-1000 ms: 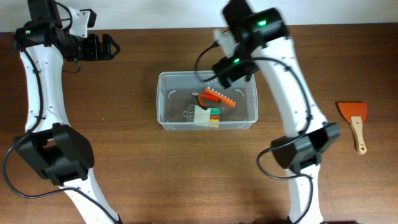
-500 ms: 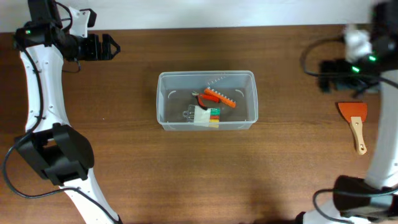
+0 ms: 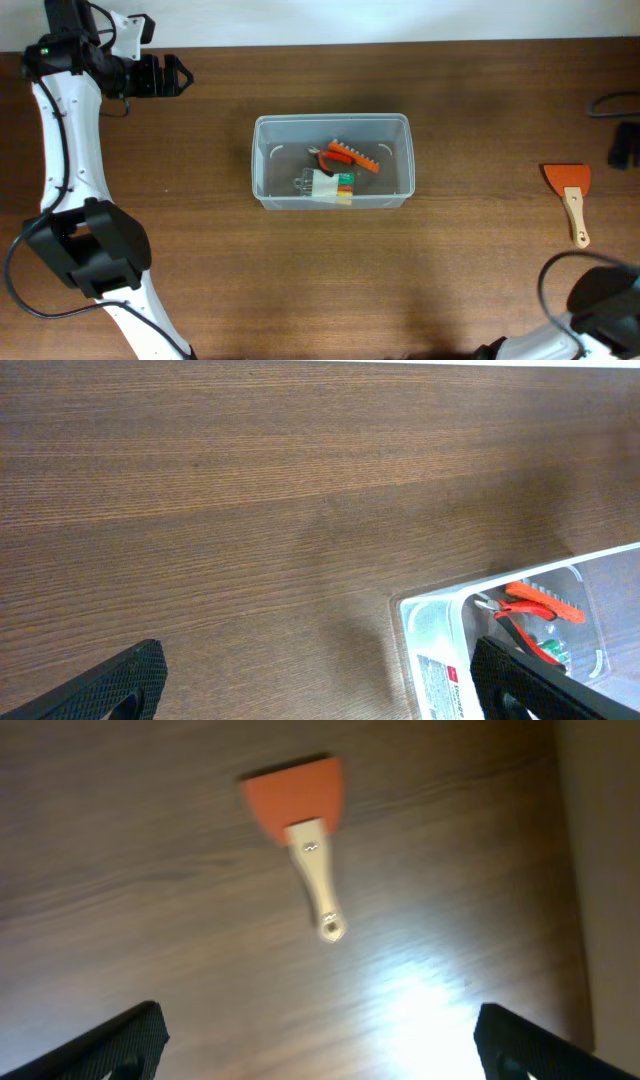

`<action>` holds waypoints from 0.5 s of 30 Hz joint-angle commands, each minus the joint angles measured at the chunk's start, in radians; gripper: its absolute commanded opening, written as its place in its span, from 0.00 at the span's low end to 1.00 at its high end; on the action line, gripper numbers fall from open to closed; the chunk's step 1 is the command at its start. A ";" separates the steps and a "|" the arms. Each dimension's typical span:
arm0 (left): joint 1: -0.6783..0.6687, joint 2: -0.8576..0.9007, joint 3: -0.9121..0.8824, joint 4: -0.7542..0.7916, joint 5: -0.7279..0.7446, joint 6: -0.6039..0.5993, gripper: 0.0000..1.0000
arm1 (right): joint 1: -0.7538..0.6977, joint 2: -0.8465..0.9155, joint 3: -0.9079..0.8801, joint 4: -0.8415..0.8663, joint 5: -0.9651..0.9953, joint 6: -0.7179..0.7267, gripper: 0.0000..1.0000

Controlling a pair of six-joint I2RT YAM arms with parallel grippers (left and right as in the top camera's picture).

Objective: Pack container
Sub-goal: 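Move the right gripper right over the orange scraper's wooden handle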

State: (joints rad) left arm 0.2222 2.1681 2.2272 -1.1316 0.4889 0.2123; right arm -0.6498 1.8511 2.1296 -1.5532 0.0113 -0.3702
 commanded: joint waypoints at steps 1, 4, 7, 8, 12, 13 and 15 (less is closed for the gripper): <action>0.003 -0.001 0.016 0.001 0.000 -0.009 0.99 | -0.056 0.108 0.003 0.035 0.006 -0.069 0.99; 0.003 -0.001 0.016 0.001 0.000 -0.009 0.99 | -0.064 0.188 0.003 0.060 0.009 -0.117 0.99; 0.003 -0.001 0.016 0.001 0.000 -0.009 0.99 | -0.056 0.258 0.003 0.073 0.008 -0.122 0.99; 0.003 -0.001 0.016 0.001 0.000 -0.009 0.99 | -0.050 0.282 0.003 0.074 0.008 -0.135 0.99; 0.003 -0.001 0.016 0.001 0.000 -0.009 0.99 | -0.027 0.370 0.002 0.078 -0.001 -0.150 0.99; 0.003 -0.001 0.016 0.001 0.000 -0.009 0.99 | -0.023 0.385 0.002 0.081 -0.003 -0.151 0.99; 0.003 -0.001 0.016 0.001 0.000 -0.009 0.99 | -0.011 0.410 0.002 0.091 -0.003 -0.151 0.99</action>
State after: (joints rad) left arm 0.2222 2.1681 2.2272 -1.1316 0.4889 0.2123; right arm -0.6849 2.2185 2.1292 -1.4719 0.0181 -0.5007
